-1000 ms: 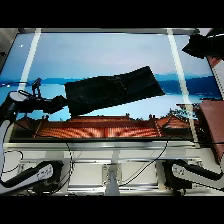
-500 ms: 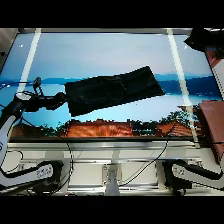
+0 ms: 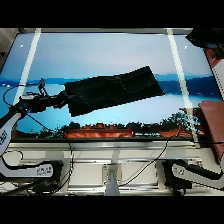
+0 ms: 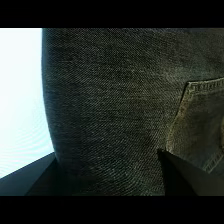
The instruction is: Fold the clothes and pants, and hang the long-sleeved shirts on hangers.
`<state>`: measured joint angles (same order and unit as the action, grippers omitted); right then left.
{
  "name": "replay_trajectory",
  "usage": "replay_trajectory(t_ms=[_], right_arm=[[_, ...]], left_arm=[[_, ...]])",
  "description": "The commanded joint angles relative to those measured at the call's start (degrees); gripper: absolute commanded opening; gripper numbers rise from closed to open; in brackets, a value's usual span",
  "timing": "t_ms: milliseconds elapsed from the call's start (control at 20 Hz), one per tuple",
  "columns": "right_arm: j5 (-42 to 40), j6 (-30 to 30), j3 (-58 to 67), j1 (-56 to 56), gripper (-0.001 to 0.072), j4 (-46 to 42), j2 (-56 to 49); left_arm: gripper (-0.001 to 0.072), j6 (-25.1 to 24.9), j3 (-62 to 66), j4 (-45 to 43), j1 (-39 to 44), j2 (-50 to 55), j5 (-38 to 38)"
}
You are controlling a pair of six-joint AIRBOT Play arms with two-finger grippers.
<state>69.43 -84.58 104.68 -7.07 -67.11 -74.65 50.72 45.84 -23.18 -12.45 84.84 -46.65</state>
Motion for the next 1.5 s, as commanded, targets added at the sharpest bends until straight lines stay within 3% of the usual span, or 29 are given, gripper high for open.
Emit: replay_trajectory(t_ms=[0, 100, 200, 250, 300, 550, 700, 850, 1000, 1450], right_arm=[[0.0, 0.3, 0.0, 0.0, 0.0019, -0.1, 0.0], [0.0, 0.3, 0.0, 0.0, 0.0019, -0.2, -0.1], [0.1, 0.3, 0.0, 0.0, 0.002, -0.3, -0.1], [0.3, 0.3, 0.0, 0.0, 0.0019, -0.3, -0.1], [0.9, 0.3, 0.0, 0.0, 0.0019, -0.3, -0.1], [4.5, 0.1, 0.0, 0.2, 0.0019, 2.6, -2.6], [7.3, 0.1, 0.0, 4.2, 0.0018, 3.5, -7.2], [7.6, 0.1, 0.0, 11.9, 0.0018, 3.2, -14.1], [5.5, -1.4, 0.0, 19.5, 0.0018, 1.0, -22.5], [1.1, -4.8, 0.0, 36.8, 0.0017, 4.9, -41.3]], left_arm=[[0.0681, -1.7, 0.1, 2.3, 1.7, 0.6, -2.0], [0.0654, -1.7, 0.1, 2.3, 3.9, 0.6, -1.8], [0.0407, -1.7, 0.1, 2.3, 5.5, 0.6, -0.2], [0.0211, -1.7, 0.1, 2.8, 5.6, 0.6, 0.1], [0.0074, -1.7, 0.1, 3.8, 5.6, 0.5, -0.3], [0.0066, -1.4, 2.1, 3.7, 4.6, -6.5, -6.1], [0.0066, 4.3, 4.4, 3.7, 3.1, -12.6, -14.8], [0.0066, 6.3, 5.6, 3.7, 2.1, -18.6, -20.3], [0.0066, 9.4, 5.6, 3.7, 0.9, -24.0, -21.8], [0.0067, 9.3, 5.6, 3.7, -0.7, -28.3, -22.5]])
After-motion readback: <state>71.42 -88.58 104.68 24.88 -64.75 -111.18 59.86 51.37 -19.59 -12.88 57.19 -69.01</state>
